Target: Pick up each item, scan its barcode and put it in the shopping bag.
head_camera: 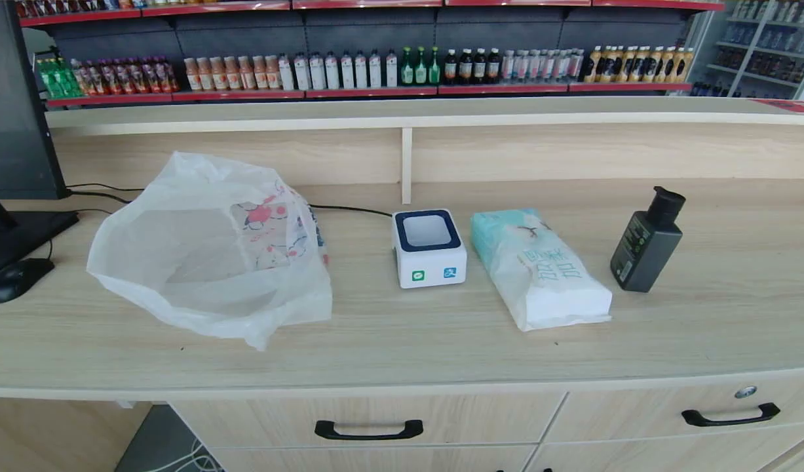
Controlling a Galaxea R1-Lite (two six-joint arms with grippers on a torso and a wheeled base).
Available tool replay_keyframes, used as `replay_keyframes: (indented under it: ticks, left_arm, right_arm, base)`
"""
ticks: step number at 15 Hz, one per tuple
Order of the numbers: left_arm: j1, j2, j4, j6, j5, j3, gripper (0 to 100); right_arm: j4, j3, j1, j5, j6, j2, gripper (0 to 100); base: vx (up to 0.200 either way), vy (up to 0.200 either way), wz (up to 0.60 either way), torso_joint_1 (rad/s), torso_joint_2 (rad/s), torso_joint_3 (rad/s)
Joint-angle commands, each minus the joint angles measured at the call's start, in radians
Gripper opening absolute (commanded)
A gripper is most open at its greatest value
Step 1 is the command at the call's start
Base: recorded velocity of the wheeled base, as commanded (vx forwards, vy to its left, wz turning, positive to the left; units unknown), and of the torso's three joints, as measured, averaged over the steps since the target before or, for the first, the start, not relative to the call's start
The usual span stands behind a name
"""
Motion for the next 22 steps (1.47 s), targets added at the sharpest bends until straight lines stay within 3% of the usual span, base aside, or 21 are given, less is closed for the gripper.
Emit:
replay_keyframes:
  ticks: [1, 4, 9, 12, 16, 22]
  left_arm:
    - [0.0, 0.0, 0.0, 0.0, 0.0, 0.0, 100]
    - [0.0, 0.0, 0.0, 0.0, 0.0, 0.0, 100]
    - [0.0, 0.0, 0.0, 0.0, 0.0, 0.0, 100]
    - [0.0, 0.0, 0.0, 0.0, 0.0, 0.0, 100]
    - [0.0, 0.0, 0.0, 0.0, 0.0, 0.0, 100]
    - [0.0, 0.0, 0.0, 0.0, 0.0, 0.0, 100]
  right_arm:
    - [-0.002, -0.08, 0.002, 0.025, -0.001, 0.036, 100]
    - [-0.017, -0.277, 0.002, 0.137, -0.025, 0.306, 100]
    - [-0.039, -0.534, 0.071, 0.183, -0.032, 0.721, 100]
    - [-0.063, -0.623, 0.178, 0.183, -0.027, 0.922, 100]
    - [-0.169, -0.725, 0.229, 0.203, 0.011, 1.141, 100]
    - [-0.088, -0.906, 0.263, 0.204, 0.014, 1.362, 100]
  base:
    - [0.0, 0.0, 0.0, 0.0, 0.0, 0.0]
    - [0.0, 0.0, 0.0, 0.0, 0.0, 0.0]
    - [0.0, 0.0, 0.0, 0.0, 0.0, 0.0]
    - [0.0, 0.0, 0.0, 0.0, 0.0, 0.0]
    - [0.0, 0.0, 0.0, 0.0, 0.0, 0.0]
    - [0.0, 0.0, 0.0, 0.0, 0.0, 0.0]
